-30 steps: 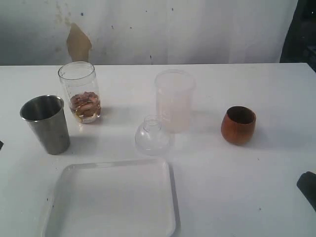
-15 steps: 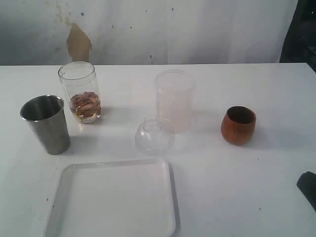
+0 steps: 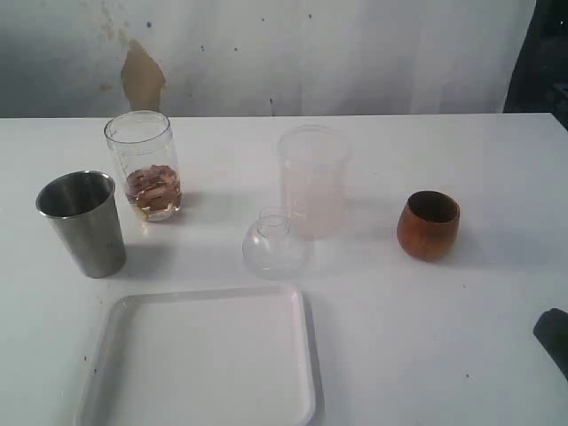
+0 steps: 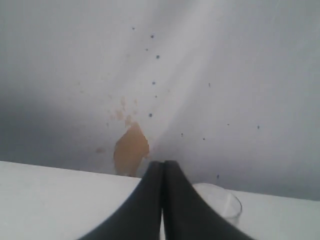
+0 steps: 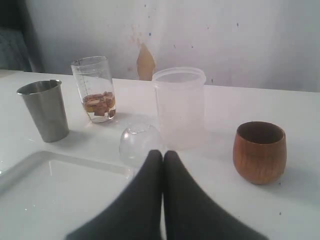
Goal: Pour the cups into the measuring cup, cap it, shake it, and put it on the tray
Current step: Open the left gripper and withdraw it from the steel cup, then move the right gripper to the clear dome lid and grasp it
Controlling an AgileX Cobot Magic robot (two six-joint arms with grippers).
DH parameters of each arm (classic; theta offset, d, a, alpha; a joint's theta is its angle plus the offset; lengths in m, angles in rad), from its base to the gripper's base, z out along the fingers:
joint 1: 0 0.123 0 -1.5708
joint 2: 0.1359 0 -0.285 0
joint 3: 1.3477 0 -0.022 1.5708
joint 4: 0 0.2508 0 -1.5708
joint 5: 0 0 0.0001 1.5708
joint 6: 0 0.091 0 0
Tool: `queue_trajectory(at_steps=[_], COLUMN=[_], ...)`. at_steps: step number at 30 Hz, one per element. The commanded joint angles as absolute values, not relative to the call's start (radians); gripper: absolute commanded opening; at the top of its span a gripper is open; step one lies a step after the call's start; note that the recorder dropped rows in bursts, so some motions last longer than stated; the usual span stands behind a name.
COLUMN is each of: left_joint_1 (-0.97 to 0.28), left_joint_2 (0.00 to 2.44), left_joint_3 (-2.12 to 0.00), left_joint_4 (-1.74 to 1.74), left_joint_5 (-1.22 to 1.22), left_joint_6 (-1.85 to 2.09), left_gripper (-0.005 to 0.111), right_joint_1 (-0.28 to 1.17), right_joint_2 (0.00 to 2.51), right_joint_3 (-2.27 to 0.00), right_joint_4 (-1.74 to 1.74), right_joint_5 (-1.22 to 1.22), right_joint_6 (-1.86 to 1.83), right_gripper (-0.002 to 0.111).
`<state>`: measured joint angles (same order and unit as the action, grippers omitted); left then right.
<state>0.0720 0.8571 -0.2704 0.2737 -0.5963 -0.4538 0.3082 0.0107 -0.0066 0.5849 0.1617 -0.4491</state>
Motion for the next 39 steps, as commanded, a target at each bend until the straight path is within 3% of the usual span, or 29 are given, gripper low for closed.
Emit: queue_trajectory(at_steps=[1, 9, 14, 20, 25, 31, 39], left_joint_1=[0.068, 0.068, 0.068, 0.068, 0.068, 0.068, 0.068], left_joint_2=[0.848, 0.848, 0.846, 0.803, 0.718, 0.611, 0.594], left_joint_3=[-0.171, 0.0, 0.0, 0.0, 0.0, 0.0, 0.0], left_joint_4=[0.315, 0.288, 0.32, 0.365, 0.427, 0.428, 0.421], left_joint_5=[-0.683, -0.984, -0.831, -0.789, -0.732, -0.65, -0.63], left_joint_6=[-0.5, -0.467, -0.44, -0.511, -0.586, -0.607, -0.601], left_gripper=[0.0, 0.0, 0.0, 0.0, 0.0, 0.0, 0.0], right_joint_1=[0.297, 0.297, 0.297, 0.297, 0.299, 0.299, 0.299], right_joint_2=[0.013, 0.013, 0.013, 0.013, 0.06, 0.334, 0.928], right_joint_3=[0.0, 0.0, 0.0, 0.0, -0.002, -0.152, -0.45], right_joint_4=[0.582, 0.582, 0.582, 0.667, 0.337, 0.07, -0.298], right_joint_5=[0.163, 0.163, 0.099, -0.267, -0.412, -0.537, -0.491], right_joint_6=[-0.447, -0.447, -0.447, -0.171, 0.088, 0.21, 0.424], right_gripper=[0.0, 0.0, 0.0, 0.0, 0.0, 0.0, 0.0])
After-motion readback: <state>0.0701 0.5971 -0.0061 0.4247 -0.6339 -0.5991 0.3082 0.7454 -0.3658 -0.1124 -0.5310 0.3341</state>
